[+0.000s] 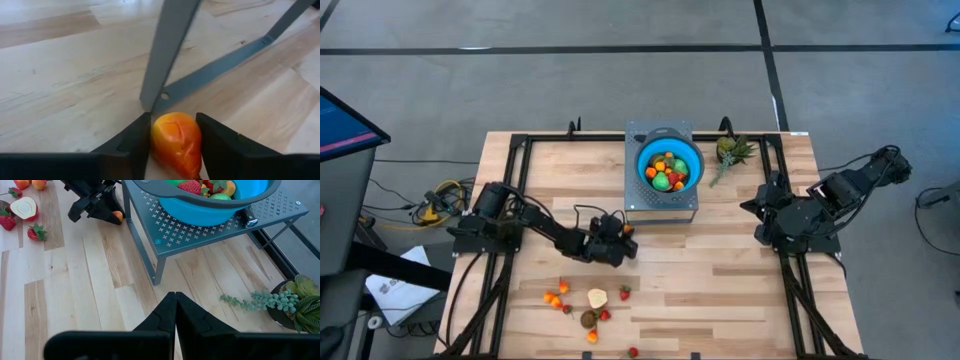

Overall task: Pick & Place Fruit
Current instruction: Put the peach into the strainer bowl

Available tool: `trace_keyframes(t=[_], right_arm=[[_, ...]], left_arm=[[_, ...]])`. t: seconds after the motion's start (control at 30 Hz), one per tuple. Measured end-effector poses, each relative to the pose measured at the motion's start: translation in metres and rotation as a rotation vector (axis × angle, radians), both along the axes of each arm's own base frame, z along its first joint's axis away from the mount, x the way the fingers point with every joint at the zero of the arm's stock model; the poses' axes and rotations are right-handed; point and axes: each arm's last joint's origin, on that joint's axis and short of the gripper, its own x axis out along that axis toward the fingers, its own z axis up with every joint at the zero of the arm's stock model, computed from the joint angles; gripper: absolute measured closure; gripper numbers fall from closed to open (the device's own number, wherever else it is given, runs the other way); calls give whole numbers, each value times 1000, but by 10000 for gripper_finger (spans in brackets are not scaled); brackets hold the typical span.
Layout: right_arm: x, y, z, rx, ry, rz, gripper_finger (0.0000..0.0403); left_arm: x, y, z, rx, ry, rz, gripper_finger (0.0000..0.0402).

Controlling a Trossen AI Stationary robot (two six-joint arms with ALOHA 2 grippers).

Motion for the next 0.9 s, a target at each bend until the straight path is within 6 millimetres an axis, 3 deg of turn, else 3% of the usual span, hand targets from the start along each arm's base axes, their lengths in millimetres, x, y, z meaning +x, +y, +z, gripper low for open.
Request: trace_keyframes(t=[0.9], right_arm=[[-2,-1,-1,-12,20,1,403]], left_arm=[[-5,-30,6,-85,-62,-101,262]])
